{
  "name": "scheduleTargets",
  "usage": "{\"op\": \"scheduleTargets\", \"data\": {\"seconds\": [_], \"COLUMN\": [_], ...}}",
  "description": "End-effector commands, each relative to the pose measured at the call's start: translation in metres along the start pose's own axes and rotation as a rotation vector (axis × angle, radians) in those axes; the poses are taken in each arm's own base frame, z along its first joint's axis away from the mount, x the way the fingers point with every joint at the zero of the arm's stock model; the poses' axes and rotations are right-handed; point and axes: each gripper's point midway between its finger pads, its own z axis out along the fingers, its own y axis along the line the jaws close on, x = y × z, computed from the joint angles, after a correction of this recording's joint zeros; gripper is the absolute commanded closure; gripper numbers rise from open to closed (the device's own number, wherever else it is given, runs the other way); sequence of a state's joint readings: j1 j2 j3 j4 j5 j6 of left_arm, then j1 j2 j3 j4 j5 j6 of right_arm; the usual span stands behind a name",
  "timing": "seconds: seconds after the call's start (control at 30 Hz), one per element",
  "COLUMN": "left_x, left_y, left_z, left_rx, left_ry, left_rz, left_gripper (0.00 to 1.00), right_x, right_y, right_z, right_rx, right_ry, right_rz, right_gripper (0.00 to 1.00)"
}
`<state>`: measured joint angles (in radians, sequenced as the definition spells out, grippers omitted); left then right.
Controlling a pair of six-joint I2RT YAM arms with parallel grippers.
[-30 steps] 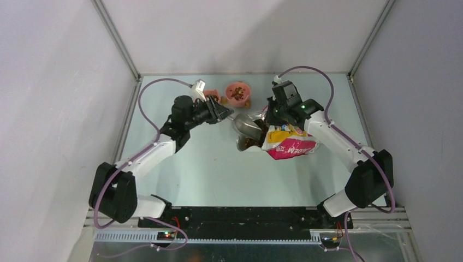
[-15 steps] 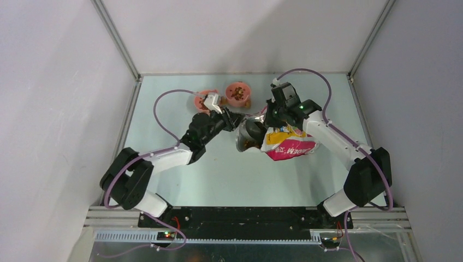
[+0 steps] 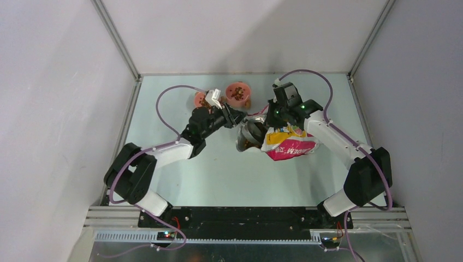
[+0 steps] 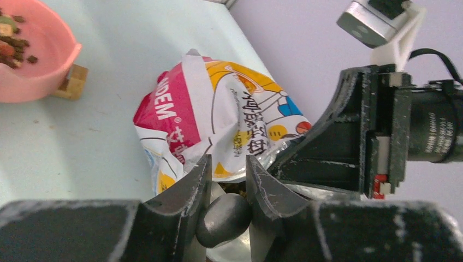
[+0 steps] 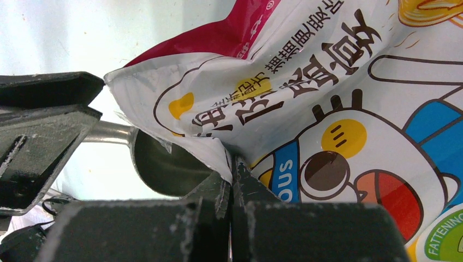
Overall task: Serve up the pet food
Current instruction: Collect the pet food from the pet food bag.
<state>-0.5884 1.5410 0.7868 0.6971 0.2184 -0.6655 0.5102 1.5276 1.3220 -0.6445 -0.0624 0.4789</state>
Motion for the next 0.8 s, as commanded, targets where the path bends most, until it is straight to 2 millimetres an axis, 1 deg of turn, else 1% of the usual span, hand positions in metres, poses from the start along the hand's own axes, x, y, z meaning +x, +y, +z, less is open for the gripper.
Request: {"op": "scheduleTargets", "data": {"seconds": [0.0,0.03,0.07,0.1,0.13,0.17,0.2,0.23,0.27,0.3,0.33,0.43,0.47,0.5,0.53,0.63,0.67,0.7,0.73,0.77], "left_x": [-0.01,-0.018,-0.015,-0.024,-0.022,-0.031,-0.032,-0.04,-0.04,-0.047,-0.046,-0.045,-0.049,-0.045,-0.046,-0.037,-0.03,-0.031,-0.023,-0.024], "left_y": [-0.033,-0.039,-0.036,-0.042,-0.038,-0.044,-0.04,-0.045,-0.041,-0.044,-0.038,-0.032,-0.029,-0.025,-0.021,-0.006,0.001,0.0,0.006,0.003], "left_z": [-0.013,-0.016,-0.019,-0.022,-0.025,-0.029,-0.032,-0.036,-0.038,-0.042,-0.045,-0.049,-0.051,-0.051,-0.051,-0.04,-0.036,-0.031,-0.027,-0.022], "left_rx": [0.17,0.195,0.189,0.217,0.206,0.232,0.22,0.243,0.23,0.247,0.225,0.189,0.162,0.144,0.121,0.026,-0.005,-0.016,-0.038,-0.036], "left_ry": [-0.033,-0.067,-0.076,-0.118,-0.133,-0.178,-0.203,-0.246,-0.27,-0.306,-0.322,-0.335,-0.357,-0.349,-0.36,-0.343,-0.325,-0.332,-0.31,-0.307], "left_rz": [-0.07,-0.067,-0.073,-0.071,-0.077,-0.076,-0.083,-0.083,-0.091,-0.086,-0.089,-0.067,-0.055,-0.053,-0.044,-0.058,-0.056,-0.059,-0.064,-0.068], "left_gripper": [1.0,1.0,1.0,1.0,1.0,1.0,1.0,1.0,1.0,1.0,1.0,1.0,1.0,1.0,1.0,1.0,1.0,1.0,0.99,0.96], "right_x": [-0.004,-0.004,-0.003,-0.004,-0.003,-0.003,-0.003,-0.003,-0.003,-0.003,-0.003,-0.002,-0.002,-0.003,-0.003,-0.002,-0.002,-0.002,-0.001,-0.001], "right_y": [-0.01,-0.01,-0.01,-0.01,-0.01,-0.01,-0.011,-0.011,-0.01,-0.011,-0.011,-0.011,-0.011,-0.011,-0.011,-0.009,-0.008,-0.008,-0.008,-0.008], "right_z": [-0.007,-0.008,-0.008,-0.009,-0.009,-0.01,-0.011,-0.011,-0.012,-0.012,-0.013,-0.014,-0.015,-0.015,-0.016,-0.016,-0.017,-0.016,-0.016,-0.016], "right_rx": [0.028,0.027,0.028,0.029,0.029,0.03,0.03,0.03,0.029,0.031,0.031,0.03,0.03,0.03,0.029,0.025,0.022,0.022,0.021,0.021], "right_ry": [-0.024,-0.028,-0.027,-0.029,-0.028,-0.028,-0.03,-0.03,-0.032,-0.031,-0.031,-0.032,-0.033,-0.034,-0.034,-0.034,-0.033,-0.032,-0.031,-0.03], "right_rz": [0.025,0.026,0.028,0.029,0.029,0.03,0.032,0.033,0.034,0.036,0.036,0.035,0.035,0.034,0.033,0.028,0.026,0.025,0.023,0.022], "right_gripper": [1.0,1.0,1.0,1.0,1.0,1.0,1.0,1.0,1.0,1.0,1.0,1.0,1.0,1.0,1.0,1.0,1.0,1.0,1.0,1.0]}}
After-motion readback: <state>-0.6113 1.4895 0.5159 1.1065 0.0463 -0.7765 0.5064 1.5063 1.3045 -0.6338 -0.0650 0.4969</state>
